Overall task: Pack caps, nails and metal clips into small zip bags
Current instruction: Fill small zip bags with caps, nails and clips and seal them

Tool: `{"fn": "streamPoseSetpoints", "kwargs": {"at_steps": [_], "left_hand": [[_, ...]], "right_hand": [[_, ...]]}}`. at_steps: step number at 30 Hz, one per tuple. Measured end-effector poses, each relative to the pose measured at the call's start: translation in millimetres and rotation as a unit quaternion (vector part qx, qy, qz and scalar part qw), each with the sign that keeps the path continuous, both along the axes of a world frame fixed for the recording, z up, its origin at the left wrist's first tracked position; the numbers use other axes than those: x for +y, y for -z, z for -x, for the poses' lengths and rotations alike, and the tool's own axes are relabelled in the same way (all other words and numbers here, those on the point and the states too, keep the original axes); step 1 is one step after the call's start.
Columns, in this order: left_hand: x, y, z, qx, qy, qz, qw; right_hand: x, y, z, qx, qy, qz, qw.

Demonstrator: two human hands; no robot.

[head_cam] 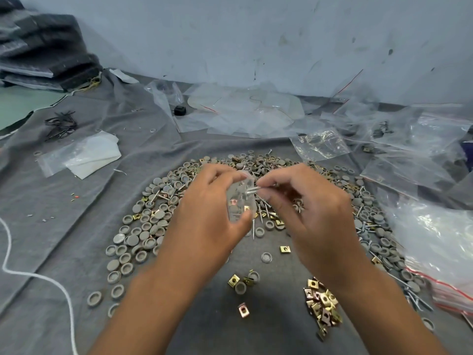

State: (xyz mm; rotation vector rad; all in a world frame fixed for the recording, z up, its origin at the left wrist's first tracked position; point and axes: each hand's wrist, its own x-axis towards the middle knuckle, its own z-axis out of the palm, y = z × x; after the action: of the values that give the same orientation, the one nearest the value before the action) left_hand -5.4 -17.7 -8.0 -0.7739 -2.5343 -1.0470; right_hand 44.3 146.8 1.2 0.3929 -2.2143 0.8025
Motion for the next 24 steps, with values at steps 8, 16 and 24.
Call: {"fn": "streamPoseSetpoints", "kwargs": {"at_steps": [8,16,24], "left_hand": [[4,-1,-1,-0.005,0.003,-0.009,1.0],[-9,-10,6,0.009,-0.077,-0.079,0.994],[-14,-12,7,0.011,-0.094,-0.08,0.992]], "right_hand": [[1,4,-1,-0.04,0.017,-0.002,0.999],[10,48,12,-0.384,0.134,-0.07,0.911],[-4,61,21,-0.355,0.196,-0.154,0.901]]}}
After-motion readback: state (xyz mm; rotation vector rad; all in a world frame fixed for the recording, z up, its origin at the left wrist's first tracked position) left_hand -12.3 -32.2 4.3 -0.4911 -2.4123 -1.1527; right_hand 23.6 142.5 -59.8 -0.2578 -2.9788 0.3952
